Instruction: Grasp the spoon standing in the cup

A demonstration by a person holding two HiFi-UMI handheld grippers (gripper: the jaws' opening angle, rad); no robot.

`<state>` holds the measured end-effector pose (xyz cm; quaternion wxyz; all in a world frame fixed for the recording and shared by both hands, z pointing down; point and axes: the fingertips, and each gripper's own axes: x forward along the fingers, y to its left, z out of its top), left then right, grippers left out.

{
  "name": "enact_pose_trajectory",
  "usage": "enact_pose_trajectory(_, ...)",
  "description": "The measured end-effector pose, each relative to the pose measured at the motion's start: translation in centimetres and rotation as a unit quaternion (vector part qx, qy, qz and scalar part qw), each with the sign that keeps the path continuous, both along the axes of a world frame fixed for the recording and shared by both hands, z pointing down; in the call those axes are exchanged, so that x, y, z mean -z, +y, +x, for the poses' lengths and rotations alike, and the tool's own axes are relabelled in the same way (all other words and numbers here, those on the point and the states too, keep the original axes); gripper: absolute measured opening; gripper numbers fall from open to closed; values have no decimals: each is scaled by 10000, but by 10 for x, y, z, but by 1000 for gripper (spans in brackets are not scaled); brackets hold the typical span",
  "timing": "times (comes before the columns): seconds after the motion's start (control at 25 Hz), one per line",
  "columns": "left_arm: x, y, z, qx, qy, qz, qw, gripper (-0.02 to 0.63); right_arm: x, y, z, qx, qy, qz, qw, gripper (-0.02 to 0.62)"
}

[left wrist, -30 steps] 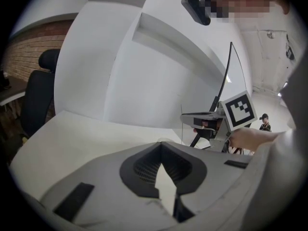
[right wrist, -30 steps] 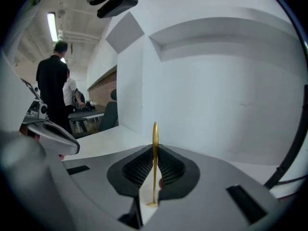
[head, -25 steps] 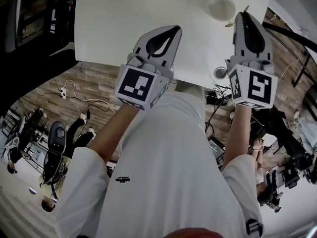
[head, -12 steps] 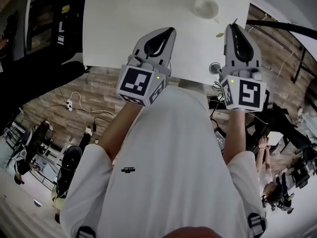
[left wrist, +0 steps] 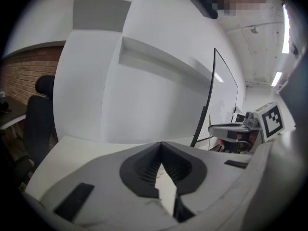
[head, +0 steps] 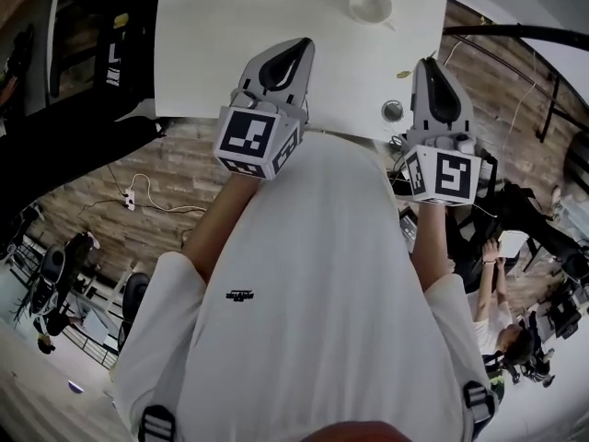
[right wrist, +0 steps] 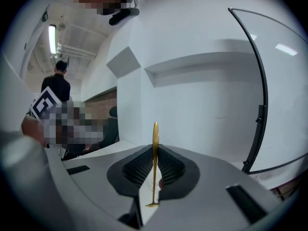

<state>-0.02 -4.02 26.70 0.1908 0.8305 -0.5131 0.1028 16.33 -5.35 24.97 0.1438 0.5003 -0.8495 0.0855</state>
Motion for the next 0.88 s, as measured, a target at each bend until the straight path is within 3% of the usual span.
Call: enact_pose_trajectory(0.88,20,25,9,100,41,226,9997,-5,-7,34,31,-195,-153,-21,9997,31)
